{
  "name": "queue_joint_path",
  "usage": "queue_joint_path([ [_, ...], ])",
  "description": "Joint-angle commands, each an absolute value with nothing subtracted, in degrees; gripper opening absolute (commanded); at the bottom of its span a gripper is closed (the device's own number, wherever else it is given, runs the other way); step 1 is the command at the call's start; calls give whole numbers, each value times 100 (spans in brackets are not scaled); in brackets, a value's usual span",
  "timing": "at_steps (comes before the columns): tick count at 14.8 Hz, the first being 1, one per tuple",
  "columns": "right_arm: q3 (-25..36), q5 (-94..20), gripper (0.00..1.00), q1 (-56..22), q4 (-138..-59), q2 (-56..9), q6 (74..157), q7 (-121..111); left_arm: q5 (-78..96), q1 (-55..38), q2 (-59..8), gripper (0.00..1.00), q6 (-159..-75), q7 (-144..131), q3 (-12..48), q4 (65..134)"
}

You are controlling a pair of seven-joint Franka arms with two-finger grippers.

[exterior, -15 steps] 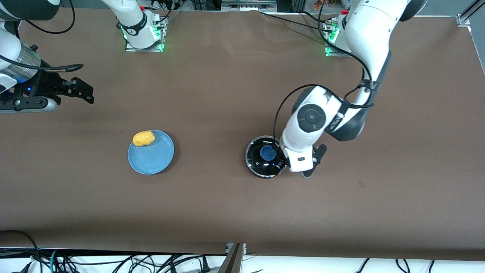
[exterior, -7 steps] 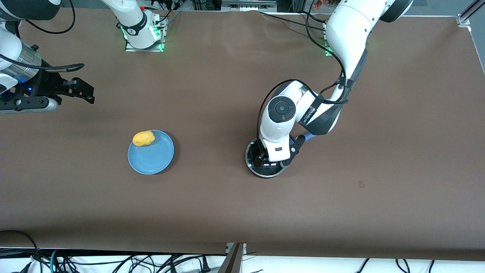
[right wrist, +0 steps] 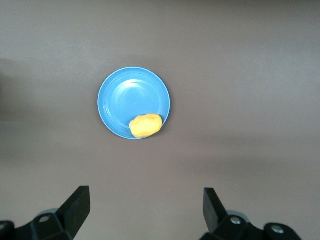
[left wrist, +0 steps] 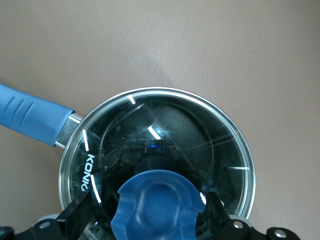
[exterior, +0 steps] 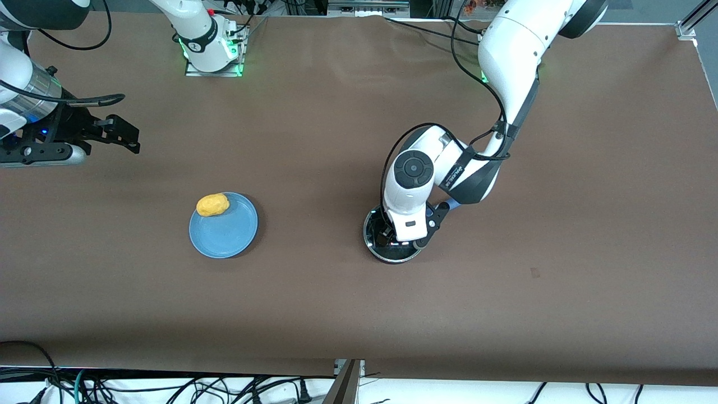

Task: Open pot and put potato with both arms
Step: 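Lift the glass lid off the saucepan with the left gripper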

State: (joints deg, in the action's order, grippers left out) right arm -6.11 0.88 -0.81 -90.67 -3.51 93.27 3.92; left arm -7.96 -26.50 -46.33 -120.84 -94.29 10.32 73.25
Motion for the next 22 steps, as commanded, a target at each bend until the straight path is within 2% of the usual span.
queue_joint_path([
  [1,-650,132,100,-62,-8991,-369,9264,378,-932,-2725,-4685,83,-12032,-9492,967,7181],
  [4,-650,132,100,-62,-8991,-369,9264,378,-905,-2689,-4676,40,-12032,-9475,975,7172],
  [5,-650,132,100,-62,-8991,-369,9272,378,-897,-2681,-4676,32,-12032,-9475,976,7163],
  [6,-650,132,100,-62,-8991,-369,9264,378,-905,-2681,-4667,27,-12024,-9466,976,7154],
  [10,-650,132,100,-62,-8991,-369,9264,378,-897,-2646,-4588,25,-11927,-9291,976,7128],
  [13,-650,132,99,-62,-8991,-369,9264,378,-853,-2462,-4483,26,-11410,-8809,1028,7075],
  [17,-650,132,100,-62,-8983,-369,9272,387,-739,-2075,-3904,26,-11251,-8027,1037,7084],
  [22,-650,132,100,-62,-8991,-369,9264,378,-326,-1338,-3385,28,-10583,-6016,1028,7128],
])
